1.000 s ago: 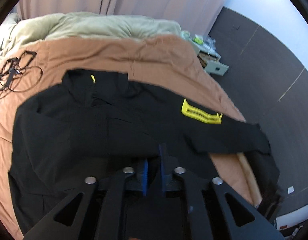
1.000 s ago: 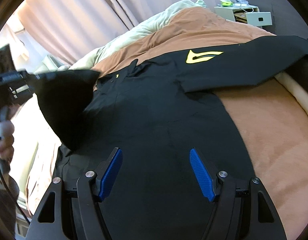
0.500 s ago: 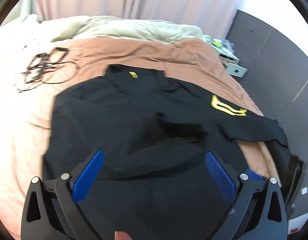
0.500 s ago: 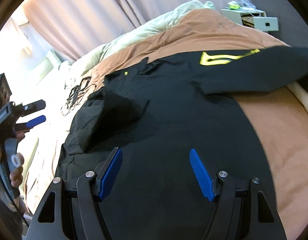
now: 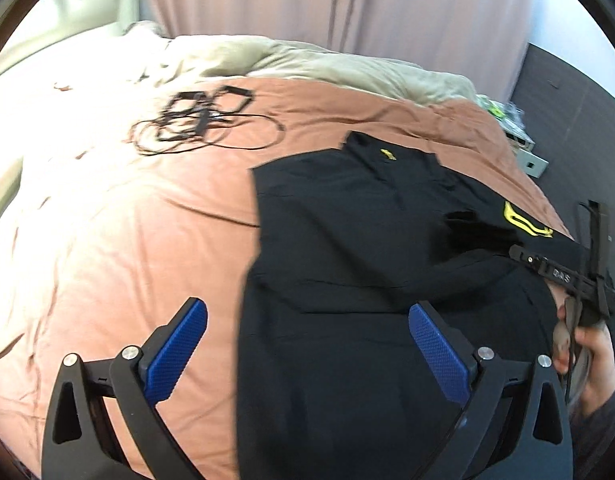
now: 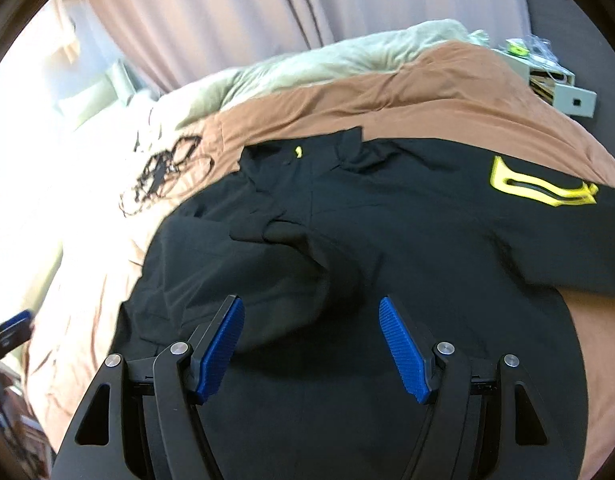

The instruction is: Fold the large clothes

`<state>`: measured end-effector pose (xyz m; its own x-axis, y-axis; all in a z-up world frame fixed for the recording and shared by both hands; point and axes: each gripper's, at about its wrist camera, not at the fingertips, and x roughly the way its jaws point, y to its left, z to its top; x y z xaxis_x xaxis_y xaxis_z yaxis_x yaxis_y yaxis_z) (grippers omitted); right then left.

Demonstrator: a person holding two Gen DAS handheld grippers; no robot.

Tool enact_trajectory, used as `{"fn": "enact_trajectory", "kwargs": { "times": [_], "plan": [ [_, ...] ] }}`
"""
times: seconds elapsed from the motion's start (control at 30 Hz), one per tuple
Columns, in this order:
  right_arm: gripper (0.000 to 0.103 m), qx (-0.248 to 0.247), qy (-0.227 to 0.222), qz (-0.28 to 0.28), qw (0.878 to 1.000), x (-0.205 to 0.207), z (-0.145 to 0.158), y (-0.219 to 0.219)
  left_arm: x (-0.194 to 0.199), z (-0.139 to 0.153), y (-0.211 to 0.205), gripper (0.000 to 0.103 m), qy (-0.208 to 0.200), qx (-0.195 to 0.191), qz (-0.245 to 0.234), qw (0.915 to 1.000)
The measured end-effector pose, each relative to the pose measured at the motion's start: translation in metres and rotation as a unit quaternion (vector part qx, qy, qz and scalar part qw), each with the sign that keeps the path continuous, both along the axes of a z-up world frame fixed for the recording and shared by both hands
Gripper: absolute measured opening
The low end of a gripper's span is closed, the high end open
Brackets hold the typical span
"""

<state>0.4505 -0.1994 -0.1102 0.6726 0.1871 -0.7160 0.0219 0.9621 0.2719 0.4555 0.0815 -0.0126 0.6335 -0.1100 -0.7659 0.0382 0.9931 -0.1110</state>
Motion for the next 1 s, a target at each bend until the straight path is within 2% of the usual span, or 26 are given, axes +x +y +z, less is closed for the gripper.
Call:
{"fn": "enact_trajectory", "kwargs": {
  "times": [0.13,0.27,0.4,0.47,0.67,0.77,0.8,0.9,1.0],
  "plan": [
    [0.07,-0.033,0.025,-0.017,0.999,0.024,-0.013,0.003,-0.006,0.004,0.026,0.1,-0.008,-0.006,0.016,0.9998],
    [0.07,-0.025,0.034,-0.051,0.998,0.022,-0.02,-0.018,-0.005,-0.002,0.036,0.092,-0.01,-0.007,0.017,0.9998],
    [0.07,-0.037,0.038,-0.077,0.996,-0.001,-0.025,-0.039,0.006,-0.017,0.037,0.077,-0.001,-0.005,0.021,0.9998],
    [0.07,-0.04,0.04,-0.092,0.994,-0.018,-0.029,-0.048,0.01,-0.025,0.036,0.077,0.001,-0.016,0.018,0.9997],
    [0.07,0.006,0.067,-0.106,0.992,-0.064,-0.06,-0.062,0.018,-0.047,0.03,0.076,0.014,-0.03,0.013,0.9994],
    [0.07,-0.034,0.078,-0.092,0.992,-0.072,-0.069,-0.049,0.021,-0.058,0.026,0.075,0.022,-0.021,0.007,0.9995],
    [0.07,-0.055,0.079,-0.079,0.992,-0.074,-0.069,-0.041,0.022,-0.062,0.026,0.071,0.026,-0.017,0.005,0.9995],
    [0.07,-0.086,0.064,-0.04,0.993,-0.077,-0.062,-0.019,0.026,-0.074,0.029,0.06,0.038,-0.017,0.006,0.9991],
    [0.07,-0.124,0.038,-0.01,0.992,-0.071,-0.046,0.004,0.027,-0.085,0.032,0.056,0.049,-0.022,0.012,0.9985]
  ]
}}
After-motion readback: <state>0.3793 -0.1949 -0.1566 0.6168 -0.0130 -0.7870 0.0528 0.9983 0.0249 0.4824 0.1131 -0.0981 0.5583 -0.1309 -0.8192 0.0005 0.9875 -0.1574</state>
